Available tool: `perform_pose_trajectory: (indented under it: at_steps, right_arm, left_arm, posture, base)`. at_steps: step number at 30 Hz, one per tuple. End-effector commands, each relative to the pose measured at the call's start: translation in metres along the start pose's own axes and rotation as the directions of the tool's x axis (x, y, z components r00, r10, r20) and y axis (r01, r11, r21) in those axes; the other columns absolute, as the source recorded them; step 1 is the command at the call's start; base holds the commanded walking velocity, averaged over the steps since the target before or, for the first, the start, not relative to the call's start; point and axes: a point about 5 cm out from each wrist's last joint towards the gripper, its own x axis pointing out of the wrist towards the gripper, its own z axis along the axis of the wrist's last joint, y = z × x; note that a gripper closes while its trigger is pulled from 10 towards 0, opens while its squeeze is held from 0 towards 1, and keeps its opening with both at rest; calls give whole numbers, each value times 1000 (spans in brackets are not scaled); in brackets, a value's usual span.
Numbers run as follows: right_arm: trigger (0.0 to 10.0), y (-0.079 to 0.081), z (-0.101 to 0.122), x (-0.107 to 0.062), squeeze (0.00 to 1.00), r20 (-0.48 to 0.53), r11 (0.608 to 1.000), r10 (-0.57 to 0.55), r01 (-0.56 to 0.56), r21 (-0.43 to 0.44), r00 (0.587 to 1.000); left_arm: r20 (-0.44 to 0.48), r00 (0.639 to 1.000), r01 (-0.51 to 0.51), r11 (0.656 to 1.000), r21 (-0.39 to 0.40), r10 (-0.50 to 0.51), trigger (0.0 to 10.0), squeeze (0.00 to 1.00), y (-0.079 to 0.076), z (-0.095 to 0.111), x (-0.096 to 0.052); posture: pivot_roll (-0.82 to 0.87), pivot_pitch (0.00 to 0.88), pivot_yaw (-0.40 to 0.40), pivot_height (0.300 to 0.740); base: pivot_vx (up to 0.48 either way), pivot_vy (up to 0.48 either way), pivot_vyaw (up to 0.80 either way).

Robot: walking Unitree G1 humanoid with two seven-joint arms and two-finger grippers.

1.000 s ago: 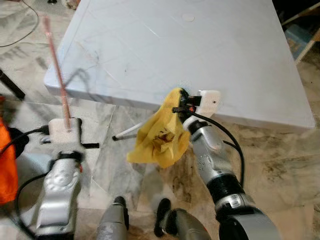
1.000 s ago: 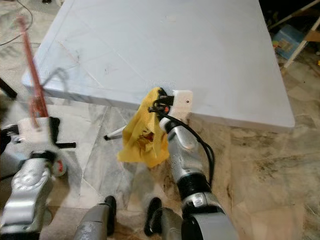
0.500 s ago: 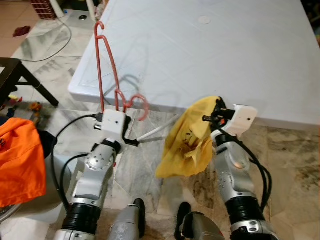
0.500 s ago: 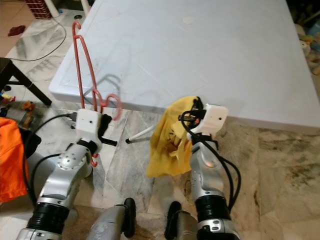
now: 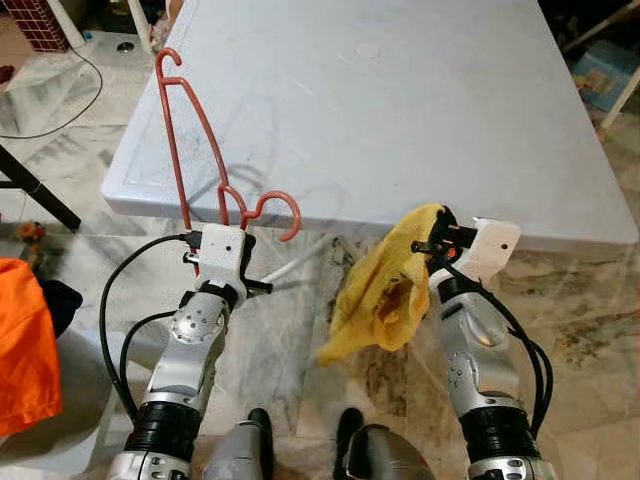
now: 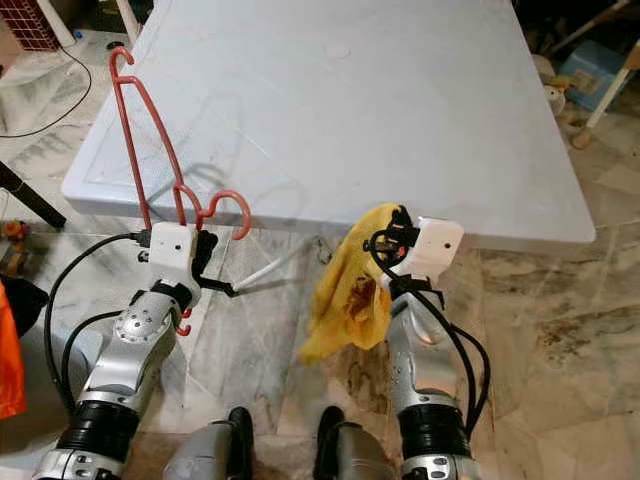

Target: Hang hanger

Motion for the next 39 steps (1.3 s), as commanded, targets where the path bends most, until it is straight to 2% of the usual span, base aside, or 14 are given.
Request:
perform_pose_trajectory:
  at_steps: [1, 5, 8, 18, 25, 29, 32, 33, 35, 37, 39]
  right_arm:
    - [10000, 2, -2, 1, 0, -13, 1000, 13, -13, 8, 1000]
    - [10000, 9, 1, 12, 0, -10, 999, 48, -48, 16, 999]
    - [10000, 12, 5, 20, 0, 4, 998, 59, -59, 19, 998]
    - [10000, 12, 2, 24, 0, 5, 998, 58, -58, 32, 998]
    - [10000, 11, 0, 23, 0, 6, 997, 66, -67, 29, 998]
    - [10000, 7, 5, 24, 0, 16, 998, 59, -60, 29, 998]
    - [10000, 6, 13, 27, 0, 35, 998, 56, -57, 28, 998]
    - [10000, 8, 20, 29, 0, 60, 997, 64, -66, 29, 996]
    - [10000, 11, 31, 34, 0, 94, 996, 79, -82, 28, 992]
    - [10000, 12, 35, 35, 0, 105, 996, 81, -85, 29, 991]
    - [10000, 12, 50, 44, 0, 142, 995, 79, -85, 43, 987]
  left_arm:
    - [-21, 999, -24, 1000, -18, 24, 10000, 0, 2, -8, -3]
    - [-16, 999, -35, 999, -29, 34, 10000, 0, 0, -12, -3]
    - [-11, 999, -35, 999, -26, 35, 10000, 0, 1, -11, -1]
    - [-10, 998, -61, 998, -8, 61, 10000, 0, 11, -14, 0]
    - [-2, 994, -109, 993, -51, 109, 10000, 0, 17, -16, -7]
    - [35, 994, -100, 993, -57, 102, 10000, 0, 16, -8, -13]
    - [86, 991, -96, 992, -82, 103, 10000, 0, 17, 8, -15]
    - [125, 987, -94, 993, -71, 102, 10000, 0, 18, 20, -17]
    - [158, 982, -92, 993, -77, 103, 10000, 0, 19, 30, -20]
    - [161, 982, -91, 992, -82, 103, 10000, 0, 19, 32, -21]
    - [178, 981, -65, 994, -89, 81, 10000, 0, 17, 37, -23]
  posture:
    - [157, 100, -74, 740]
    - [195, 16, -87, 740]
    - [207, 0, -86, 740]
    - [225, 0, -74, 740]
    - [232, 23, -86, 740]
    - [236, 57, -90, 740]
    - [236, 74, -91, 740]
    - [239, 98, -95, 740]
    - [238, 113, -97, 740]
    - [239, 124, -104, 740]
    - [238, 141, -110, 740]
  base:
    - [0, 0, 0]
    - [0, 0, 0]
    - [0, 0, 0]
    - [0, 0, 0]
    - [0, 0, 0]
    - [0, 0, 0]
    - [0, 0, 0]
    - [0, 0, 0]
    - [0, 0, 0]
    - [0, 0, -406]
    - [0, 0, -703]
